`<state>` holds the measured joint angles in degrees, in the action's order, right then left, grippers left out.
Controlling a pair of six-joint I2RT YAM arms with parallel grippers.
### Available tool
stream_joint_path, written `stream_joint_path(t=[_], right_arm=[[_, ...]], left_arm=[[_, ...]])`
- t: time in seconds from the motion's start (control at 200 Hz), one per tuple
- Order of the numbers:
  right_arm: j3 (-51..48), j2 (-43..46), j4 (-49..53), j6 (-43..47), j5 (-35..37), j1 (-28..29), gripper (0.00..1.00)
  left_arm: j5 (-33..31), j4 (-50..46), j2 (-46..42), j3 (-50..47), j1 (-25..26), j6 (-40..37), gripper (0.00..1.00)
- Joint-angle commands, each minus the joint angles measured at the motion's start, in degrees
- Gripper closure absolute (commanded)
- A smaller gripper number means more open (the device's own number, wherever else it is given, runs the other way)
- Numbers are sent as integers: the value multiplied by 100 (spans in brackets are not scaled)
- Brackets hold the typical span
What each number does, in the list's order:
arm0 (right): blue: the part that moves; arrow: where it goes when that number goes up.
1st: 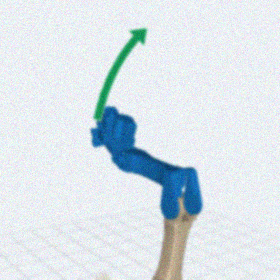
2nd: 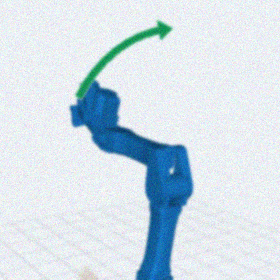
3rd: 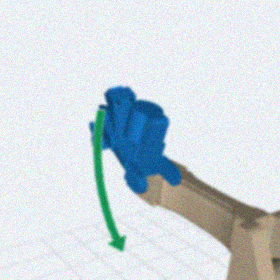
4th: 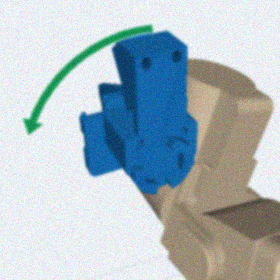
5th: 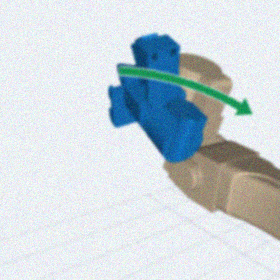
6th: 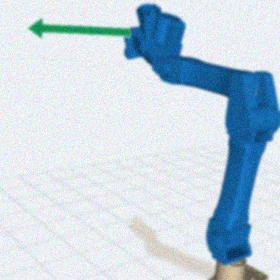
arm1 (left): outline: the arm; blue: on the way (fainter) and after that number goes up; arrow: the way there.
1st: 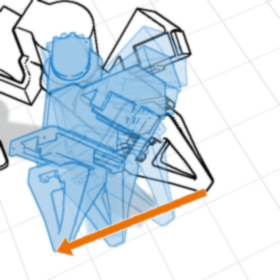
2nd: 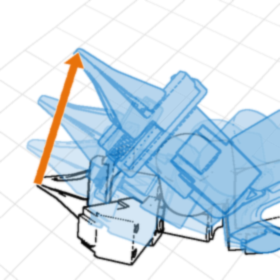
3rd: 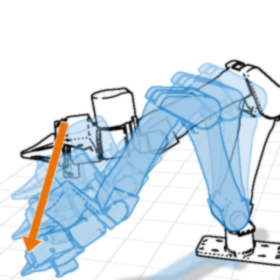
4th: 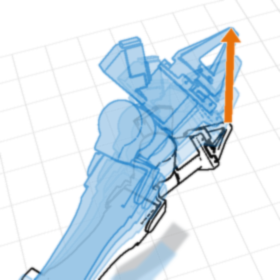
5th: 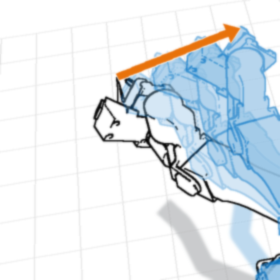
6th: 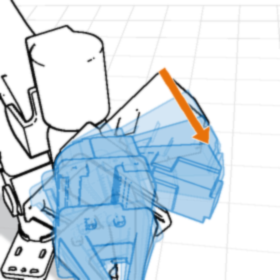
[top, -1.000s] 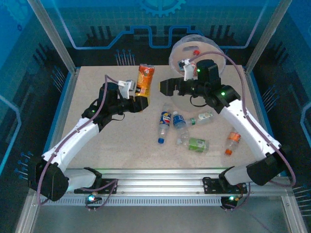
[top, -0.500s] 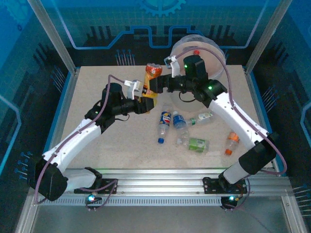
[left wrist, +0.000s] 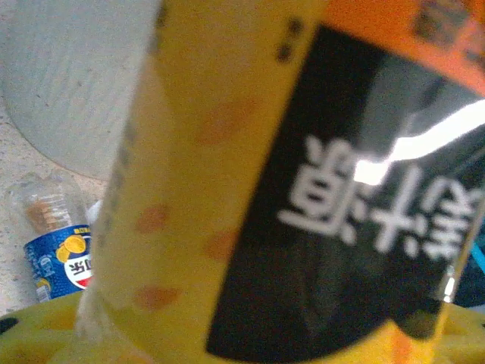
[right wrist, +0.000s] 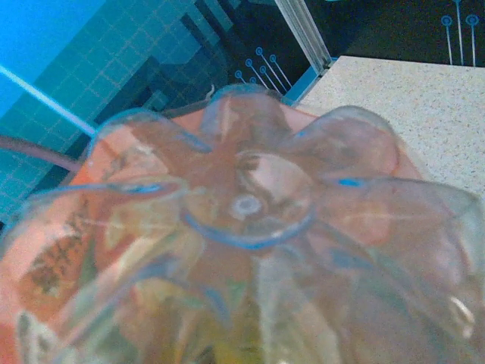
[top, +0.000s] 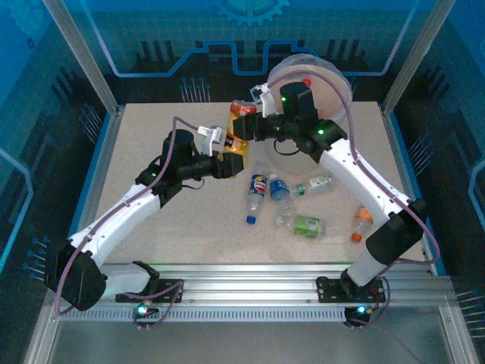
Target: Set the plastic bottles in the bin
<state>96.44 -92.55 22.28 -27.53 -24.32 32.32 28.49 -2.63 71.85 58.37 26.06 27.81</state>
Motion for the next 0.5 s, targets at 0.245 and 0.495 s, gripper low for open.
stream_joint_path(t=[0.245, 0.495], right_arm=[[536, -17, 325, 101, 475, -216, 66], [1528, -109, 906, 364, 1226, -706, 66]], left_arm=[[-230, 472, -406, 6, 70, -30, 1], [-919, 732, -1013, -401, 70, -128, 1]])
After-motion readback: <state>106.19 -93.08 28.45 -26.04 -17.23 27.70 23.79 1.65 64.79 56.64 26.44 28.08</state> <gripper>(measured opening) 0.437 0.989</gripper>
